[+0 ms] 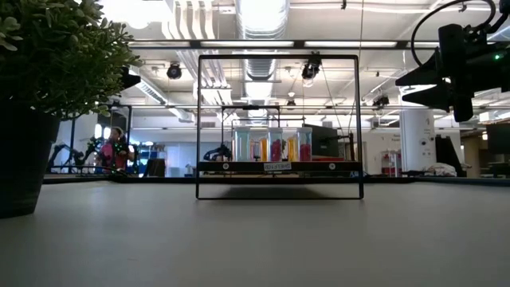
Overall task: Pick and place medicine bottles onto shelf by color
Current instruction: Return to Home Position
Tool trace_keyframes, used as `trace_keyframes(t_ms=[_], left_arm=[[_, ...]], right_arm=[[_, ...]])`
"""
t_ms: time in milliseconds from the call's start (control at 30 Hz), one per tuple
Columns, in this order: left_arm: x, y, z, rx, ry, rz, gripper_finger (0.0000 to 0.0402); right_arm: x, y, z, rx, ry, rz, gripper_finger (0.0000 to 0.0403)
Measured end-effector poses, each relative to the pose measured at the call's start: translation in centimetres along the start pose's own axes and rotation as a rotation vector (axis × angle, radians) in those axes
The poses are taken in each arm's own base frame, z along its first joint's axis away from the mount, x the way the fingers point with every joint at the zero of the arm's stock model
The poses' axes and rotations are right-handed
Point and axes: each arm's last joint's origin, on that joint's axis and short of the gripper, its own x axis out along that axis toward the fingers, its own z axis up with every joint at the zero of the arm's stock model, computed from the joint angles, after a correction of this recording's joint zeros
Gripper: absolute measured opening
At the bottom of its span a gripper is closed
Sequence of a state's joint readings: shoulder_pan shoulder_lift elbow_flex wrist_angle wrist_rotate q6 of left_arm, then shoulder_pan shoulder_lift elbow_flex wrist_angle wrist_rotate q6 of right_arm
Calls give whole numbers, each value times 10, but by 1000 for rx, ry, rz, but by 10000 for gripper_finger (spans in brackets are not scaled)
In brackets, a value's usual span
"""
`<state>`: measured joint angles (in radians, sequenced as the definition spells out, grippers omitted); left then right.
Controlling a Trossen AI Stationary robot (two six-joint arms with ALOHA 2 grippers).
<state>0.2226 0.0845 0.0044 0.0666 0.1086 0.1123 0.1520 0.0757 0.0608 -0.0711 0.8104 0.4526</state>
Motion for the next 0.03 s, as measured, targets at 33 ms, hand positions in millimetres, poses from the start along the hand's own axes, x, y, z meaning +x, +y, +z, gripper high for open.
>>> trace_keyframes(t_ms=[33], left_arm=[[0,0,0,0,0,0,235]], right_arm=[[0,0,0,0,0,0,217]])
